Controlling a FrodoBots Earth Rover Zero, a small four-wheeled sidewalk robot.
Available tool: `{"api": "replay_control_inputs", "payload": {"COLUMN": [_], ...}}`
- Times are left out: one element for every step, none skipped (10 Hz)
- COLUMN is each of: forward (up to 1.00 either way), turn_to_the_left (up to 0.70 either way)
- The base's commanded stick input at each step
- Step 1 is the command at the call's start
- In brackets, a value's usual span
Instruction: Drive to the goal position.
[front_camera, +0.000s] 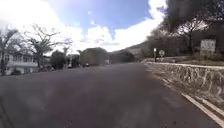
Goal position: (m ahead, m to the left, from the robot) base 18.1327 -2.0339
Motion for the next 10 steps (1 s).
{"api": "replay_control_inputs", "payload": {"forward": [0.70, 0.70, 0.70, 0.70, 0.70, 0.70, 0.70, 0.70, 0.70, 0.70], "turn_to_the_left": [-0.25, -0.32, 0.00, 0.00, 0.00, 0.00, 0.00, 0.00, 0.00, 0.00]}}
